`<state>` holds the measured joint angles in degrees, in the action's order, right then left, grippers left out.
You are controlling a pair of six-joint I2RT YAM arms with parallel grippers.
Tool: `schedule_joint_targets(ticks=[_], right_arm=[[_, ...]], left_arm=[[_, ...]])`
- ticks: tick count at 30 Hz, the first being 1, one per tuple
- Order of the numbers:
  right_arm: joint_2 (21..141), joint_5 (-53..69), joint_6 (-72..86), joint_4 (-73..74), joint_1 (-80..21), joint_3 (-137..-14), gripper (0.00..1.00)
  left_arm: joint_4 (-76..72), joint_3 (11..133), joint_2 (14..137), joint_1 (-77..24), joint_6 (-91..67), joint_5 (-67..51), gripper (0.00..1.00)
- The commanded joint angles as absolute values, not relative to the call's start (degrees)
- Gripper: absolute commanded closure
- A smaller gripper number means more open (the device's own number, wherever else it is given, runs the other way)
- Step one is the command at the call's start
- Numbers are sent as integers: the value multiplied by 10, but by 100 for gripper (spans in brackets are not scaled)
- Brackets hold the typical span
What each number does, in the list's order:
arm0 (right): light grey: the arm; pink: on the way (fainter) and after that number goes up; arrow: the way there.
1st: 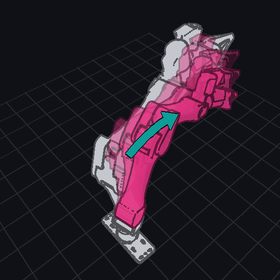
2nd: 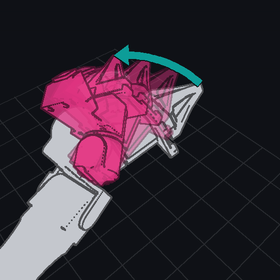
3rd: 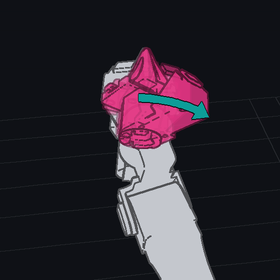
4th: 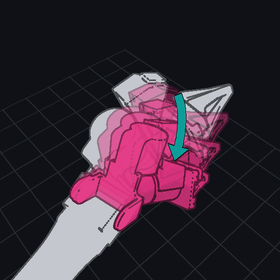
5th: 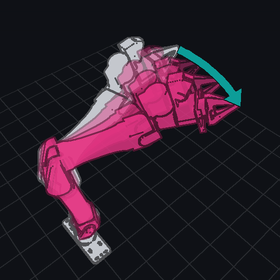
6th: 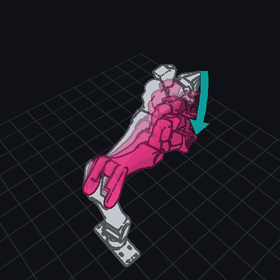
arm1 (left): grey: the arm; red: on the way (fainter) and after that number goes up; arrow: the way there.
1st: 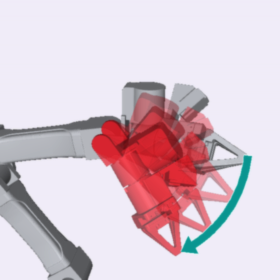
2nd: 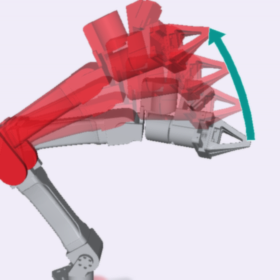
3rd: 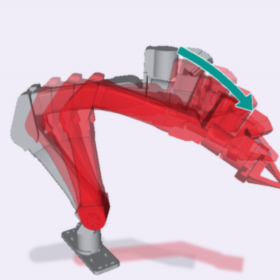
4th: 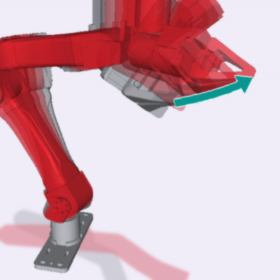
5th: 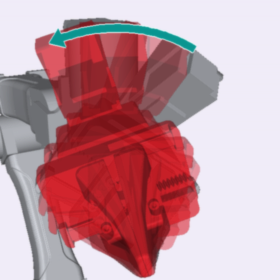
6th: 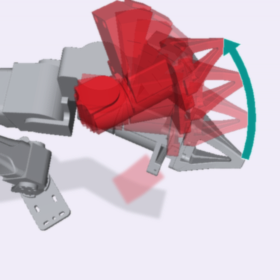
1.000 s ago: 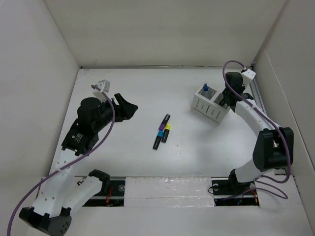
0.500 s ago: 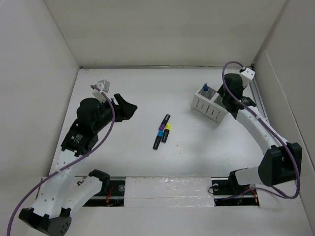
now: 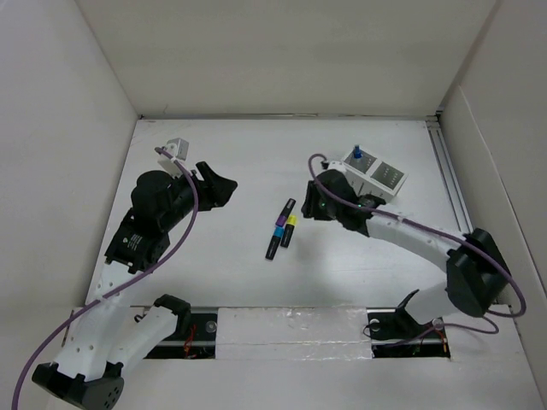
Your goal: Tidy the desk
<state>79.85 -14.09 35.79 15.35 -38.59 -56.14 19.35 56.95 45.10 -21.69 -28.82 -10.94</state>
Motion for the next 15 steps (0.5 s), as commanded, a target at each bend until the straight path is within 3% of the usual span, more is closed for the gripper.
schedule_joint_targets(ticks=[1, 5, 15], right_arm=[[862, -113, 380, 171, -427, -597, 49], [940, -129, 376, 199, -446, -646, 43], [1049, -124, 374, 196, -452, -698, 43]], left_arm=[[155, 569, 446, -219, -287, -122, 46], [147, 566, 446, -219, -286, -123, 46], [159, 562, 435, -219, -281, -112, 46]])
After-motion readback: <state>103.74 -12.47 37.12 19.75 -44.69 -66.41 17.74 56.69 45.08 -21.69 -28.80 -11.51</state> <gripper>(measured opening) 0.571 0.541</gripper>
